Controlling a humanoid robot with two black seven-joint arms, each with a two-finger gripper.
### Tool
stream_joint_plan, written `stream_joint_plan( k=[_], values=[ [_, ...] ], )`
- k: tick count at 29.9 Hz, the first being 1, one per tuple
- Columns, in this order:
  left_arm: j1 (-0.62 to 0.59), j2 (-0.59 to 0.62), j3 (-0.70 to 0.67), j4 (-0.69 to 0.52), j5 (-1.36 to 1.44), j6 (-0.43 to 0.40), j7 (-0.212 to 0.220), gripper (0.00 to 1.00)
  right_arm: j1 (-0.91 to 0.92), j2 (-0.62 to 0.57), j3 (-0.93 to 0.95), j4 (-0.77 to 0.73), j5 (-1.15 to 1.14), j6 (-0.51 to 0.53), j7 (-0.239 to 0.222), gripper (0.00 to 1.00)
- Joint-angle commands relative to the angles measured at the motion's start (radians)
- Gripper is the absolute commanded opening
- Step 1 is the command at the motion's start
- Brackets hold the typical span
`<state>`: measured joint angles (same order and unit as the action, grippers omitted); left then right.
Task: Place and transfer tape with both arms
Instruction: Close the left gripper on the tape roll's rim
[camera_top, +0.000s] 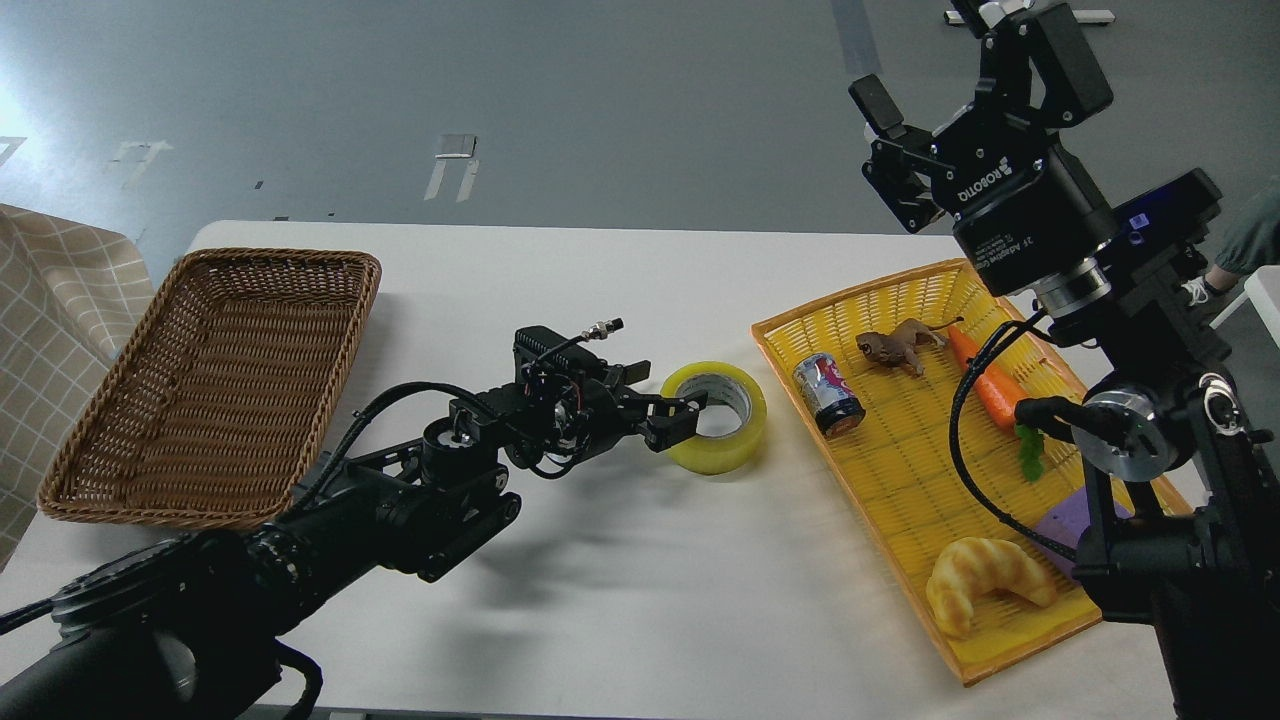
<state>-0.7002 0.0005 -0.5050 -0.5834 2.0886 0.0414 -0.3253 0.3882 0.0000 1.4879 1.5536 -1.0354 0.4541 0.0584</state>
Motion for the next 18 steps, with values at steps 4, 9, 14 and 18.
stream_joint_plan(
  k=[4,9,14,18],
  values=[
    [-0.007,0.0,0.005,0.008,-0.03,0.0,-0.012,0.6,0.0,0.0,0.012,0.005,0.0,0.0,0.0,1.0],
    [-0.007,0.004,0.019,0.01,-0.051,0.0,-0.028,0.41,-0.002,0.0,0.012,0.005,0.0,0.0,0.0,1.0],
    [-0.008,0.009,0.022,0.008,-0.05,0.0,-0.053,0.16,-0.008,0.0,0.014,0.005,0.0,0.0,0.0,1.0],
    [-0.007,0.01,0.022,0.008,-0.048,0.0,-0.057,0.1,-0.008,0.0,0.015,0.003,-0.002,-0.002,0.0,1.0]
  ],
)
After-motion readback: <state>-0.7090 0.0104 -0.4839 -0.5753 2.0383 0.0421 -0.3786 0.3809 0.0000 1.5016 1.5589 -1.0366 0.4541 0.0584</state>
